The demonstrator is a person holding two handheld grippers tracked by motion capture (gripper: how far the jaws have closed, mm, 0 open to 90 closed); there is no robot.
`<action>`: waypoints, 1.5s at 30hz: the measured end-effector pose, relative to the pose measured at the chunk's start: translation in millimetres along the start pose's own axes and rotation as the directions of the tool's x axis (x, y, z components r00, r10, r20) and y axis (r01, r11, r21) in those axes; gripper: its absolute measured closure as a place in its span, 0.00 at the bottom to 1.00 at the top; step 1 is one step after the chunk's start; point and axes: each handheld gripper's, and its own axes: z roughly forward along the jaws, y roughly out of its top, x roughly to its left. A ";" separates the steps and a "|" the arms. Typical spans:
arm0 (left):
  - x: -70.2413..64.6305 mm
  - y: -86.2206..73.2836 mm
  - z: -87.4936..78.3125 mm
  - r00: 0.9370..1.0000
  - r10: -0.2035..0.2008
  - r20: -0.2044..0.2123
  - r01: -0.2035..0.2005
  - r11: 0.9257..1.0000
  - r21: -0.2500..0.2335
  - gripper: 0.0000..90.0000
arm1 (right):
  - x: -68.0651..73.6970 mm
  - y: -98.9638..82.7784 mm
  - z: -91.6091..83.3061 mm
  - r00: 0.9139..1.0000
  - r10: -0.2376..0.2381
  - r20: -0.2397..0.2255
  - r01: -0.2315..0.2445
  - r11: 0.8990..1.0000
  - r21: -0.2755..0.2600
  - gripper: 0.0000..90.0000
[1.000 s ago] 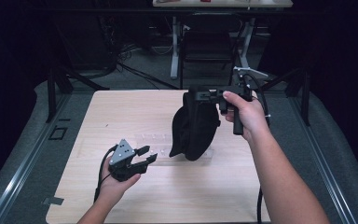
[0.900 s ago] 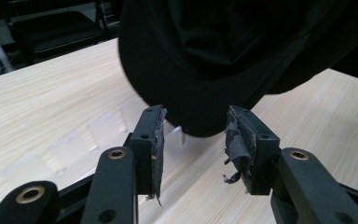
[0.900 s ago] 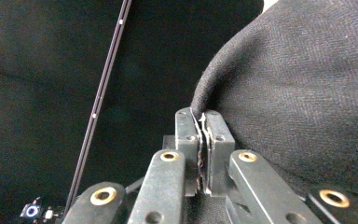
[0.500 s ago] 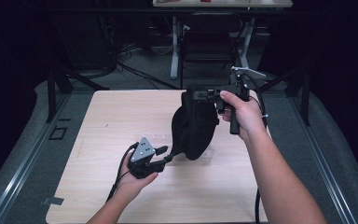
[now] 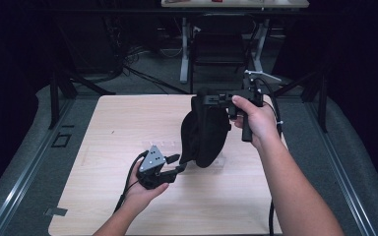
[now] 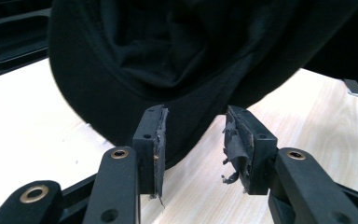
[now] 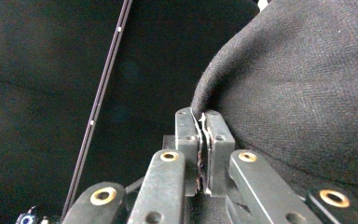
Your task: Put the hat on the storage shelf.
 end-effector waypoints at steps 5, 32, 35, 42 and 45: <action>-4.2 2.9 8.6 1.000 0.020 -0.003 -0.020 0.999 0.029 0.64 | 0.1 -0.4 1.5 1.000 0.002 0.001 -0.002 1.000 0.000 0.97; -3.2 -6.4 20.0 0.992 0.100 -0.081 -0.098 0.995 0.035 0.88 | 5.1 -4.1 11.0 1.000 -0.004 -0.019 0.004 1.000 -0.006 0.96; -2.5 -8.3 18.7 0.990 0.111 -0.084 -0.109 0.994 0.024 0.89 | 7.5 -4.4 14.1 1.000 -0.010 -0.017 0.010 1.000 -0.002 0.96; -1.3 -11.7 16.9 0.988 0.128 -0.086 -0.128 0.992 0.006 0.92 | 9.9 -4.6 20.1 1.000 -0.014 -0.022 0.014 1.000 0.002 0.96; -0.1 -14.2 15.4 0.988 0.125 -0.086 -0.126 0.992 -0.007 0.92 | 10.7 -4.7 22.3 1.000 -0.015 -0.024 0.015 1.000 0.004 0.96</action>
